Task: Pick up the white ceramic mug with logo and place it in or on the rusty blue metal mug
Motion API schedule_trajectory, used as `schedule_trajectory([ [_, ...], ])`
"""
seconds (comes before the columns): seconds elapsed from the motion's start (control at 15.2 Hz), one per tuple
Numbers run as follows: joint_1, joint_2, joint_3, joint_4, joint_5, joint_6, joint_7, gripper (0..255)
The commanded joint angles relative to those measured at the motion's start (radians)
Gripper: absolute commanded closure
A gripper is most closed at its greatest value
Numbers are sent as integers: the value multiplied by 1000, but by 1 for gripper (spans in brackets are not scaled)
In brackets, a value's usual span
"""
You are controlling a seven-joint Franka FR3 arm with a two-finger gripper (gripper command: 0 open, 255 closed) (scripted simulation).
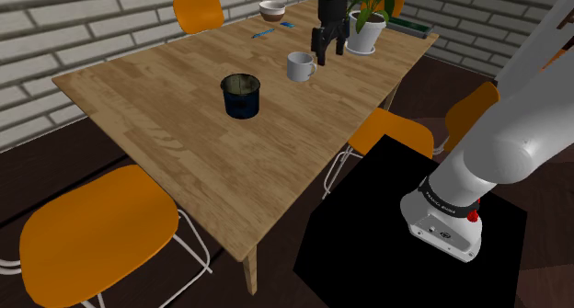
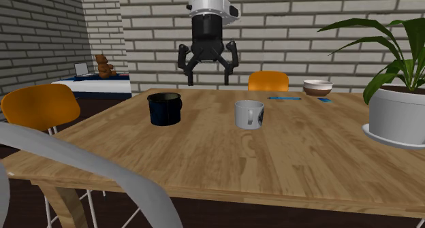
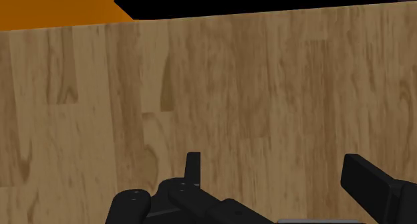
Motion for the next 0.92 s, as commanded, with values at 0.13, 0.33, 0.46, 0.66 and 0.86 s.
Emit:
schedule_trajectory([
  [0.13, -10, 162, -10, 129, -16, 33, -21, 0],
  [0.33, -15, 280, -16, 237, -24, 43, -35, 0],
  [0.46, -19, 360, -19, 317, -29, 43, -44, 0],
  [0.66, -24, 483, -23, 451, -35, 32, -58, 0],
  [0.86, -28, 613, -27, 606, -40, 7, -73, 0],
])
